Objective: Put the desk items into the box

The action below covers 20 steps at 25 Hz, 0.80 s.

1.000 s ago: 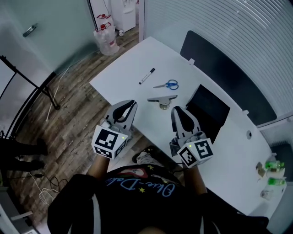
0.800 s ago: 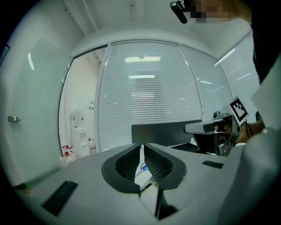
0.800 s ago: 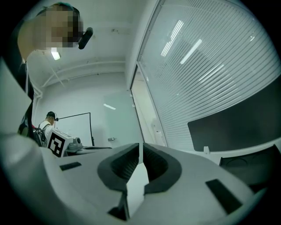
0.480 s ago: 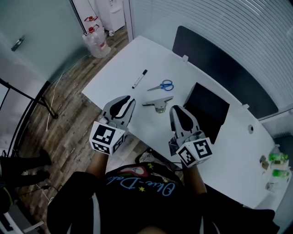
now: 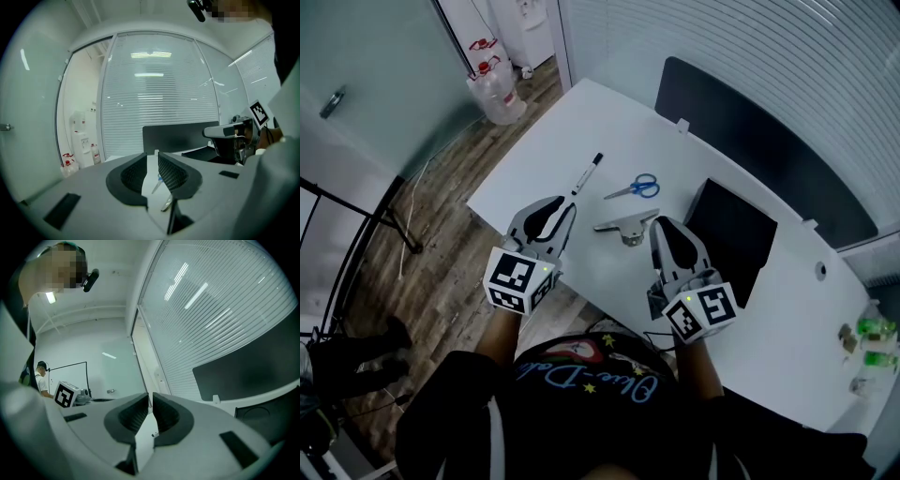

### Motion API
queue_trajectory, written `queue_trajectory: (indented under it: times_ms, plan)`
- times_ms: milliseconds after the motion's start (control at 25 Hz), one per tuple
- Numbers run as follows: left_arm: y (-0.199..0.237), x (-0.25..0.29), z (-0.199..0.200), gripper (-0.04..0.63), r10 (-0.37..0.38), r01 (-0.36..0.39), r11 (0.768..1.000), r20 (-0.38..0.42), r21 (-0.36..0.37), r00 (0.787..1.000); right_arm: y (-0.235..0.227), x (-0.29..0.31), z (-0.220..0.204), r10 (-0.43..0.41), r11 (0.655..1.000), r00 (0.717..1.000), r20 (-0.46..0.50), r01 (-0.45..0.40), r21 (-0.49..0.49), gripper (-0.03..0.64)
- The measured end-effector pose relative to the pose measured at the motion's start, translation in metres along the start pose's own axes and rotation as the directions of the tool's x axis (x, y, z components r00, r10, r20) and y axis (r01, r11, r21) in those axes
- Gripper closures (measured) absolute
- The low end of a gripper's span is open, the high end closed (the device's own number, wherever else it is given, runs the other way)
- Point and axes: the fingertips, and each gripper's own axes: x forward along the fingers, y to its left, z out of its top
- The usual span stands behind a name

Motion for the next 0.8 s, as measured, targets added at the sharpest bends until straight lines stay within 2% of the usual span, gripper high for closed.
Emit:
queue_trajectory:
  times_ms: [280, 520, 800]
  plan:
    - [0.002, 0.024, -0.003, 0.514, -0.04, 0.041, 0.999, -0.028, 0.017, 0.999, -0.014, 0.0, 0.006, -0.023, 1.0, 1.0, 0.012, 0.023, 0.003, 0.595]
    - [-0.003, 0.039, -0.005, 0.48, -0.079, 0.081, 0.996, -0.06, 0.04, 0.995, -0.02, -0.002, 0.009, -0.041, 0.999, 0.999, 0.028, 0.04, 0.01, 0.595]
    - [0.005, 0.052, -0.021, 0.471, -0.092, 0.094, 0.996, -0.097, 0.01, 0.991, -0.019, -0.001, 0.008, -0.037, 0.999, 0.999, 0.039, 0.037, 0.018, 0.595]
